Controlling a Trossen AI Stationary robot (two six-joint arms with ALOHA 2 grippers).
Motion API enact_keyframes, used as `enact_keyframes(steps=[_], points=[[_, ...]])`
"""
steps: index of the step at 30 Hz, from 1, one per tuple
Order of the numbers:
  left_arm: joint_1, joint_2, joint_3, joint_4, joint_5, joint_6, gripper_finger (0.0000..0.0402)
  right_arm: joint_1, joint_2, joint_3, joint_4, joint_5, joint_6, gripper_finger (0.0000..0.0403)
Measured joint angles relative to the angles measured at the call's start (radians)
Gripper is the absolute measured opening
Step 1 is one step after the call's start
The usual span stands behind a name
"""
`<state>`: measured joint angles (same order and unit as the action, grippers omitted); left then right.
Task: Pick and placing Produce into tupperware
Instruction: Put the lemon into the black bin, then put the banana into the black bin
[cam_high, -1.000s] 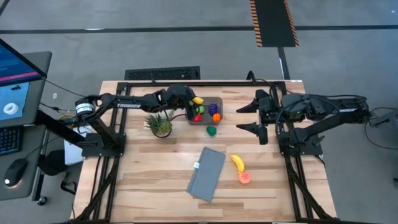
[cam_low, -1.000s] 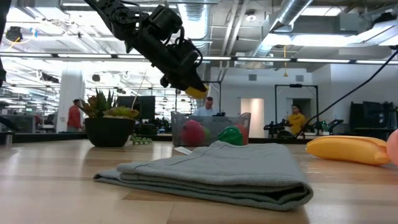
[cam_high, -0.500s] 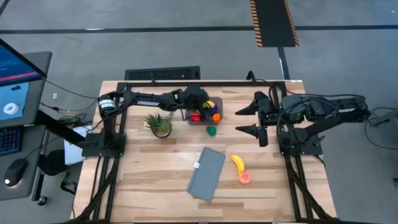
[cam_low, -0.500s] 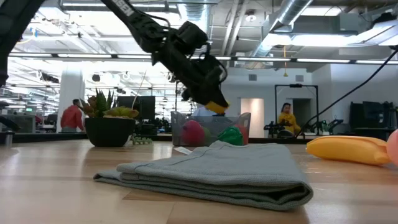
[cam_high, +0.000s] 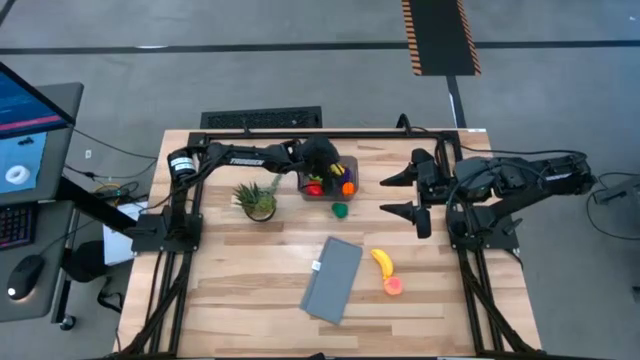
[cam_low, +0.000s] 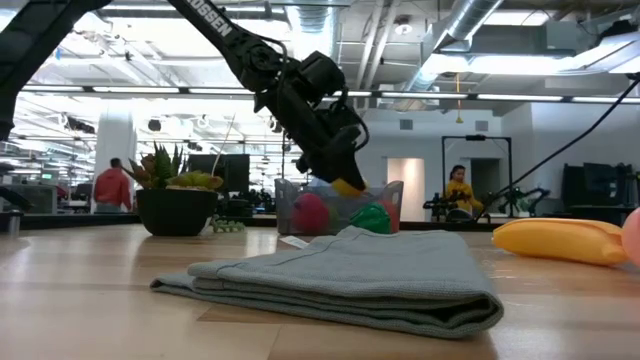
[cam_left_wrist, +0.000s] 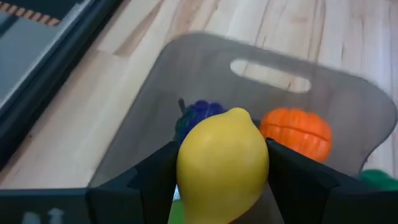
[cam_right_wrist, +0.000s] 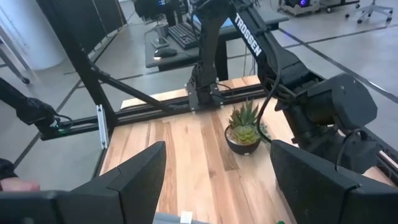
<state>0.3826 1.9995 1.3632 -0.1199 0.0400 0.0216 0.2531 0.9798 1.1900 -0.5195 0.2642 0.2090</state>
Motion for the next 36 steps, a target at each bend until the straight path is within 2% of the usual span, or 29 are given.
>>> enact_keyframes(steps=[16, 29, 36], points=[[0.003, 0.0, 0.0, -0.035, 0.012, -0.009, 0.0226, 0.0, 0.0, 0.0, 0.003, 0.0, -0.007, 0.0311], [0.004, -0.003, 0.036, -0.016, 0.139, -0.02, 0.0227, 0.001, 0.0, -0.001, -0.025, 0.0, 0.003, 0.0311], [0.004, -0.079, 0.055, -0.055, 0.229, 0.027, 0.0227, 0.001, -0.003, -0.001, -0.033, 0.0, 0.001, 0.0311]])
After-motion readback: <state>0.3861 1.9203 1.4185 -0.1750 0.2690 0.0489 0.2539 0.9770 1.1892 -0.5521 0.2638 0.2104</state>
